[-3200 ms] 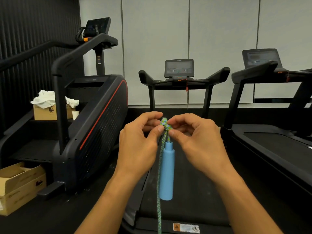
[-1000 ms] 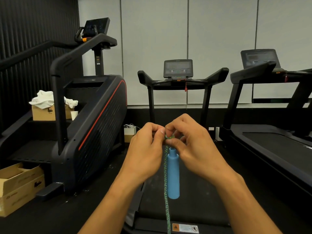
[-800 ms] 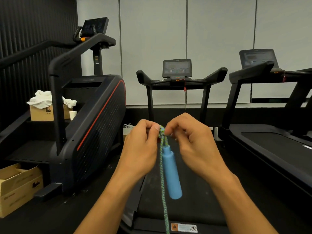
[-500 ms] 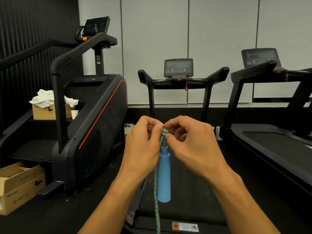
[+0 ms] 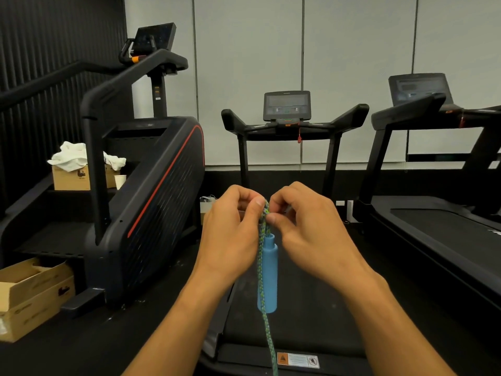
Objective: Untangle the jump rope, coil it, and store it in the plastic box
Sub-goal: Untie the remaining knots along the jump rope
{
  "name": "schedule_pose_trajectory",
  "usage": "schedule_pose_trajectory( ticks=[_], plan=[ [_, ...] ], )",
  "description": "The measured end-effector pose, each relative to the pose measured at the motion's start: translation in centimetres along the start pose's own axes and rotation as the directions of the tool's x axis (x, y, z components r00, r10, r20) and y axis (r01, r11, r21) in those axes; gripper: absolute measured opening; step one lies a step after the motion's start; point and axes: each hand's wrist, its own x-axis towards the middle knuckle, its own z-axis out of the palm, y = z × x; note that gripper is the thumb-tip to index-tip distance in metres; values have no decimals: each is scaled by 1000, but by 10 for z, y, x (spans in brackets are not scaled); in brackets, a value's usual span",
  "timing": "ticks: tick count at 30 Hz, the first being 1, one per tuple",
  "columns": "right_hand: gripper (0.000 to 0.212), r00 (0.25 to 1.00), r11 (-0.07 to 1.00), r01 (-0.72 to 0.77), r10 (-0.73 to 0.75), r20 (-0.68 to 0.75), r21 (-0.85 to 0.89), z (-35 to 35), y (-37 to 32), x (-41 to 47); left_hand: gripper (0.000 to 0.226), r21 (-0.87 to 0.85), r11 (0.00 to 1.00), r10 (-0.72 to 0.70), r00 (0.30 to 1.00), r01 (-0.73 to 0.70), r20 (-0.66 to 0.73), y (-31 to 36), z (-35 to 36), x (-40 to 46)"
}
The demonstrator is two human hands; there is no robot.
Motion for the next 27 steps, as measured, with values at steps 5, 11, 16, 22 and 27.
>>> schedule_pose_trajectory(
  ticks=[5, 11, 16, 22, 27],
  plan=[
    [12, 995, 986, -72, 61, 77, 153, -1, 0, 0, 12, -41, 998, -40, 999, 40, 3, 1, 0, 1],
    [13, 939, 607, -342, 189, 288, 717, 4, 7, -1, 14, -199, 968, -158, 987, 155, -1, 2, -1, 3],
    [8, 981, 880, -196, 174, 91, 433, 11, 8, 1, 11, -132, 988, -94, 993, 83, -76, -1, -6, 5],
    [5, 994, 995, -54, 62, -90, 85, 10, 1, 2, 10, -125, 991, -66, 996, 57, -66, -2, -8, 4],
    [10, 907, 360, -328, 379, 185, 873, 15, -8, 4, 9, -221, 973, -96, 989, 69, -114, -1, -8, 6]
  ],
)
